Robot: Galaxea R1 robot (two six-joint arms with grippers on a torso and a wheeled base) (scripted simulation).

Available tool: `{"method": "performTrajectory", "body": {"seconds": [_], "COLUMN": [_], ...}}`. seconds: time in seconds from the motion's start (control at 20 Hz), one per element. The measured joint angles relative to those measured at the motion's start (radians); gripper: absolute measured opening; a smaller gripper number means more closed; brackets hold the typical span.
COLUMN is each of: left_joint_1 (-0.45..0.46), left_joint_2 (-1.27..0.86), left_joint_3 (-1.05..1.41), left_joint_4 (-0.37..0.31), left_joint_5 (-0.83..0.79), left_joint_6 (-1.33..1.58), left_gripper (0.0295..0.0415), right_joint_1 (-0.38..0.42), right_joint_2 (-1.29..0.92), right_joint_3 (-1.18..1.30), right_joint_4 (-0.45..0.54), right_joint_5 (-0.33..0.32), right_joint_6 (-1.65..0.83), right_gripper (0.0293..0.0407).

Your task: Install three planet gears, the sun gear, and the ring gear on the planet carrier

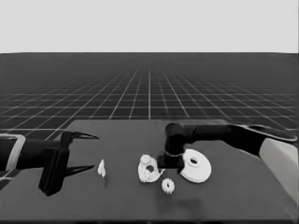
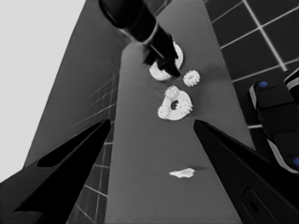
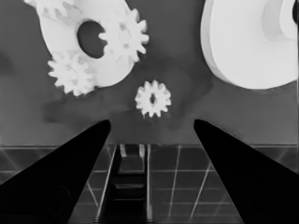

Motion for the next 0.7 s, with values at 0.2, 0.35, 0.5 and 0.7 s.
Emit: {"method": "performTrajectory", "body": {"seconds": [0.2, 0.35, 0.5, 0.7], "left_joint_1": [0.000, 0.000, 0.000, 0.000], "left_joint_2": [0.000, 0.000, 0.000, 0.000], "left_joint_3": [0.000, 0.000, 0.000, 0.000], "left_joint_4": [0.000, 0.000, 0.000, 0.000], "left_joint_5": [0.000, 0.000, 0.000, 0.000], "left_joint_6": [0.000, 0.000, 0.000, 0.000], "left_gripper": [0.0385, 0.0385, 0.0385, 0.0385], "right_joint_1": [-0.001, -0.097, -0.219, -0.241], "right_joint_2": [-0.014, -0.011, 0.000, 0.003], "right_joint_3": [0.041, 0.013, -0.057, -0.078], "right_joint_4": [-0.001, -0.106, -0.218, -0.241], "right_joint_5": [-0.006, -0.008, 0.011, 0.020], "right_joint_6": [0.026, 0.000, -0.055, -0.069], "right_gripper": [0.0385, 0.0385, 0.0385, 0.0385]}}
